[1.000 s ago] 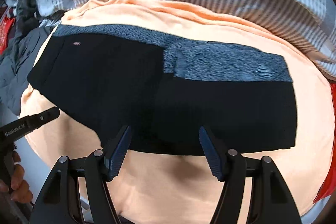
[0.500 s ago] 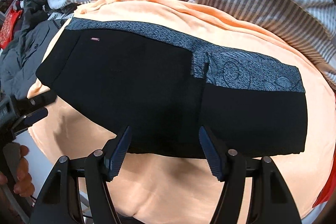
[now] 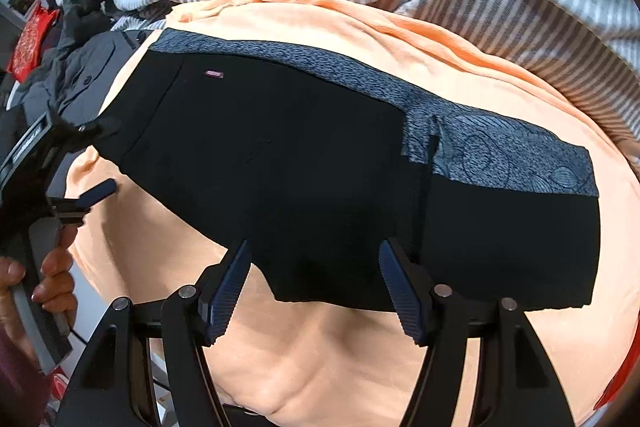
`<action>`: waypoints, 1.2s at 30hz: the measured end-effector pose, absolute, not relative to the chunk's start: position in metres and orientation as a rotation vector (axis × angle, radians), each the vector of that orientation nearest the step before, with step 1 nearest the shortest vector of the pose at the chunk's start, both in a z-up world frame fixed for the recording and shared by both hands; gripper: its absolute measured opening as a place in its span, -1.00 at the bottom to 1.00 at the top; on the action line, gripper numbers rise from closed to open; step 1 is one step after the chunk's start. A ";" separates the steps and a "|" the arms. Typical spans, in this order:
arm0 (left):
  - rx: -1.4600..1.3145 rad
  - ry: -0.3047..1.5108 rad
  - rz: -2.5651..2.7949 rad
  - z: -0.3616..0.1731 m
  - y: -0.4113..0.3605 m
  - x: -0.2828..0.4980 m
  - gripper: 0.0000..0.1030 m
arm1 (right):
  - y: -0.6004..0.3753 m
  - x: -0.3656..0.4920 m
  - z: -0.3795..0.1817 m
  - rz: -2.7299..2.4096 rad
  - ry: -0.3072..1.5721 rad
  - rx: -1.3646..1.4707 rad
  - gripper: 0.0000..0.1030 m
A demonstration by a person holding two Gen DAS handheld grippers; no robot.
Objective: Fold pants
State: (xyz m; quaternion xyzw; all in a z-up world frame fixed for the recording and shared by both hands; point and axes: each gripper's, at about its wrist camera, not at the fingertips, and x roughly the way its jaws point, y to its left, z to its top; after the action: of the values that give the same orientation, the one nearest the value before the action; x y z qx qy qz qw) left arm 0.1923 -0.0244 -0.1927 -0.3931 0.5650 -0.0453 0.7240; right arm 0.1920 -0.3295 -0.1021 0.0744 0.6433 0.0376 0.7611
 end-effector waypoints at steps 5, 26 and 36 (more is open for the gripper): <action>-0.947 1.198 -0.168 -0.198 -0.022 0.201 0.82 | -0.324 0.194 -0.107 0.093 1.413 0.170 0.33; -0.528 1.281 -0.020 -0.181 -0.058 0.216 -0.45 | -0.317 0.244 -0.075 0.175 1.359 0.261 0.32; 0.016 1.125 -0.025 -0.141 -0.128 0.202 -0.47 | -0.303 0.324 -0.042 0.342 1.414 0.376 0.46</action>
State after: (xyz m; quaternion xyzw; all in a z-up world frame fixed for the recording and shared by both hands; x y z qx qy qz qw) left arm 0.2024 -0.1281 -0.1411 0.0077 0.5331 -0.0117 0.8460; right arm 0.3242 -0.3035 -0.0423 0.1706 0.6422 0.1555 0.7310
